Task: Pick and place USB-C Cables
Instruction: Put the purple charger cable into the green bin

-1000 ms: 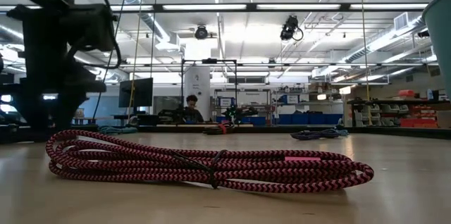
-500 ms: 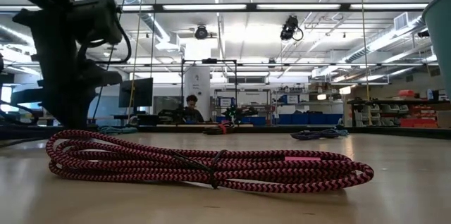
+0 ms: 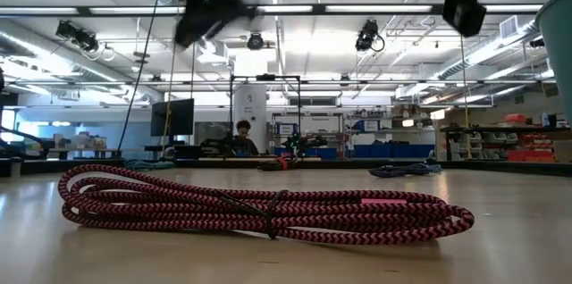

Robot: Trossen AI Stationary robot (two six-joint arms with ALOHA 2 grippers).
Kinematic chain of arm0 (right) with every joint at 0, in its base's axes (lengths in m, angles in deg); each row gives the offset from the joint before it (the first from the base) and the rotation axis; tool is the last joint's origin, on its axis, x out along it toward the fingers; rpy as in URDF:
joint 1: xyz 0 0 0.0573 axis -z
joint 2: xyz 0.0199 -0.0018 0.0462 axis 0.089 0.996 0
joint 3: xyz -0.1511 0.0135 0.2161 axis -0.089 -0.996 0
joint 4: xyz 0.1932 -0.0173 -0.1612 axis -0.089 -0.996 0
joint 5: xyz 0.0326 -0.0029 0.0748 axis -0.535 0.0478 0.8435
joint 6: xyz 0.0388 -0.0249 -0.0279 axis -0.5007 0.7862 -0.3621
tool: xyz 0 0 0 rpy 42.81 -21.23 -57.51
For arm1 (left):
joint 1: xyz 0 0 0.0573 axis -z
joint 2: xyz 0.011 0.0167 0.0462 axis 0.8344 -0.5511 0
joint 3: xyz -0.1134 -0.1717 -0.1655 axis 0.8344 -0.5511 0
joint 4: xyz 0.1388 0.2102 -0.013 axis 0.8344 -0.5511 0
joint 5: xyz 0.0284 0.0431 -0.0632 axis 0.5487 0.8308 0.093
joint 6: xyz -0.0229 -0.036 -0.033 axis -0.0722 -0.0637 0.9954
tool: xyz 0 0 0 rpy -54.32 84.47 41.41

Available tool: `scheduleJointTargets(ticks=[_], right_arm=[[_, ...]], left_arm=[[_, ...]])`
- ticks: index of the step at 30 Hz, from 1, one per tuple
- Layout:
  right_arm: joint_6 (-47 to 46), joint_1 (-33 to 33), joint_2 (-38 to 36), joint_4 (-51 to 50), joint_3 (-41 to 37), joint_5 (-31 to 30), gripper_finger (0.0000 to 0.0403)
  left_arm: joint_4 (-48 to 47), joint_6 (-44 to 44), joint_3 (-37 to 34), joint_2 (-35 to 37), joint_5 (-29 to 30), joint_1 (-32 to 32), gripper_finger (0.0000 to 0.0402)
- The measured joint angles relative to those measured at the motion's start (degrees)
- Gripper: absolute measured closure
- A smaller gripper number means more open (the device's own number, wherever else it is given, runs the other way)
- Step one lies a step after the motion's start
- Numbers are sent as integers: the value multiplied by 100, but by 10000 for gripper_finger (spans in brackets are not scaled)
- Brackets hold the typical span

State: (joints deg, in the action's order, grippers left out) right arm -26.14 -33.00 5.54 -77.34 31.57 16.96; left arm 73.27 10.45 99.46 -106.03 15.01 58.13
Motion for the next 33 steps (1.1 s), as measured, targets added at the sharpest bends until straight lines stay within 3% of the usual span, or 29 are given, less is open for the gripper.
scheduleJointTargets(ticks=[5, 9, 13, 19, 22, 27, 33], right_arm=[[444, 417, 215, 2378, -606, 50, 274], [1328, 705, 495, 3557, -449, 367, 255], [1949, 935, 876, 3519, 155, 674, 219], [2491, 1147, 1554, 3015, 969, 139, 173], [2573, 1218, 1814, 2979, 1229, 189, 168], [2661, 1237, 2085, 2976, 1512, 345, 189], [2966, 1215, 1988, 2751, 1514, 431, 284]], left_arm=[[1848, -1014, 281, -60, 243, 99, 379], [2290, -1185, 522, -283, 253, 84, 381], [2333, -1187, 852, -689, 206, 93, 377], [2343, -1210, 1464, -1360, -28, 88, 375], [2374, -1399, 1790, -1612, -75, 84, 378], [2273, -1722, 2136, -1850, -177, 85, 368], [2177, -1805, 2282, -1921, -216, 88, 365]])
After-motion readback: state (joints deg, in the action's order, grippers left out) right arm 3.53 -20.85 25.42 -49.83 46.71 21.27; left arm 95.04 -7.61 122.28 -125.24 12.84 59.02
